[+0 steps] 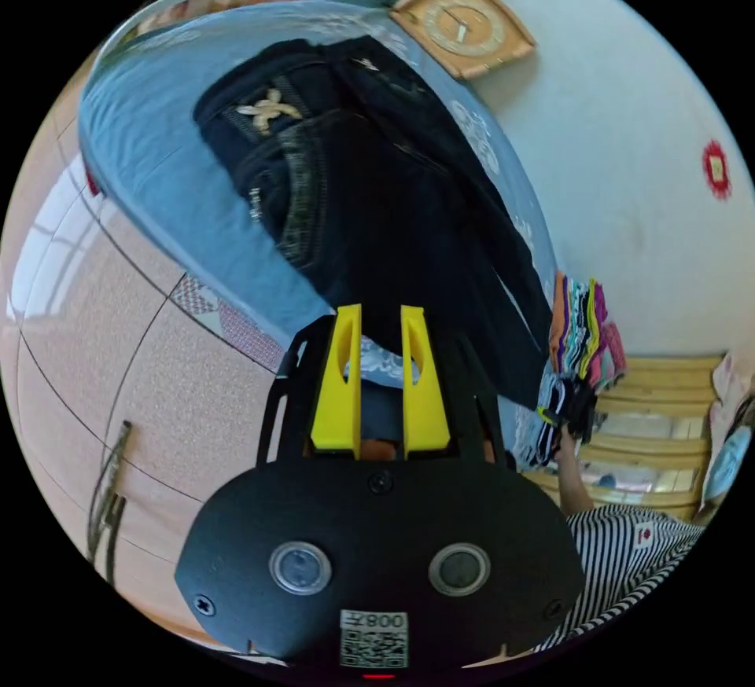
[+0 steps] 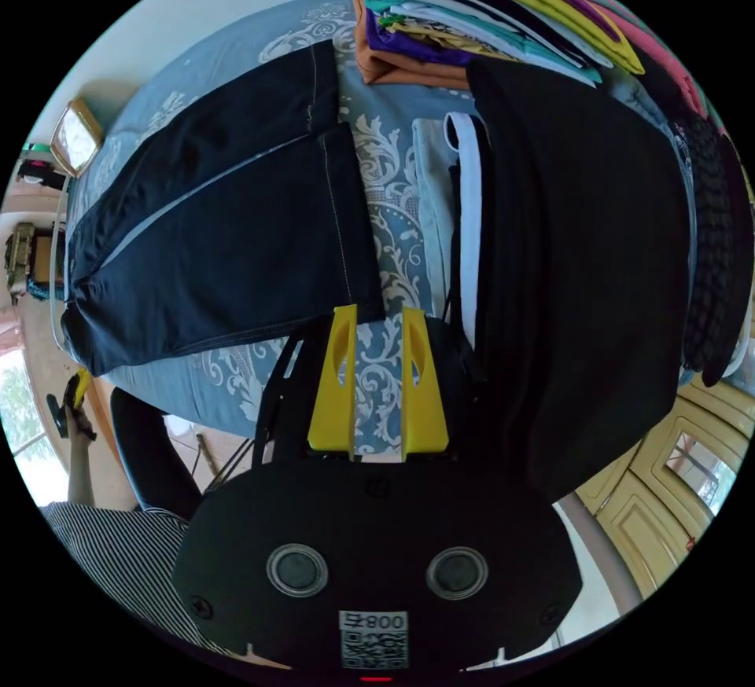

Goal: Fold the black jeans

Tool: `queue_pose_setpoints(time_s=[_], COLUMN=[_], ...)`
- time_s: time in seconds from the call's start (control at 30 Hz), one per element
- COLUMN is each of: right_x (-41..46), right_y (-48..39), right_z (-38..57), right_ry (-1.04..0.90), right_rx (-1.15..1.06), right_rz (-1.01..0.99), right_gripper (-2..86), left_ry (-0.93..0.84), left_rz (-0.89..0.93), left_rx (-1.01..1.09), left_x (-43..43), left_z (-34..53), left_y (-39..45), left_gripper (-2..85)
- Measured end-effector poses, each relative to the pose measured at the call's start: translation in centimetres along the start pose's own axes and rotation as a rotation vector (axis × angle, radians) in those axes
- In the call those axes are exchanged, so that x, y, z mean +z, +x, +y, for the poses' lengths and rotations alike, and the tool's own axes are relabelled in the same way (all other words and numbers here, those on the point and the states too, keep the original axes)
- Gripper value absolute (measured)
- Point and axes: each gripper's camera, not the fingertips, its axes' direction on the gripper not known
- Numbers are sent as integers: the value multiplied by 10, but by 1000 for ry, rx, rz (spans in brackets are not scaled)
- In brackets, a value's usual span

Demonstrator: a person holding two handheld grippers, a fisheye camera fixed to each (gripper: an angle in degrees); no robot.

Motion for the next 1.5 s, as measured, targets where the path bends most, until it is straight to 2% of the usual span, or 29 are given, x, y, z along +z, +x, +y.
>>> queue_pose_setpoints(time_s=[0.27, 0.37, 0.7, 0.93, 1.13, 1.23, 1.4, 1.5], right_x=[44, 54, 76, 57, 39, 57, 133, 142], right_y=[28, 32, 37, 57, 75, 86, 106, 115], right_z=[-9, -12, -17, 3, 40, 56, 62, 63], right_ry=[-41, -59, -102, -76, -41, -62, -190, -170], right_rx=[29, 0, -99, -142, -189, -182, -106, -60], right_rz=[-39, -18, 91, 21, -32, -46, -79, -99], right_gripper=[91, 86, 44, 30, 27, 28, 32, 33], left_ry=[162, 229, 226, 261, 289, 282, 171, 217], left_rz=[91, 145, 225, 263, 259, 229, 122, 99], left_rx=[-309, -323, -333, -252, -183, -173, -316, -340], left_x=[-16, -21, -34, -81, -122, -132, -120, -135], left_z=[52, 60, 81, 91, 85, 81, 74, 73], left_y=[-79, -91, -111, -102, -80, -72, -70, -56], left_gripper=[93, 89, 34, 25, 22, 21, 14, 10])
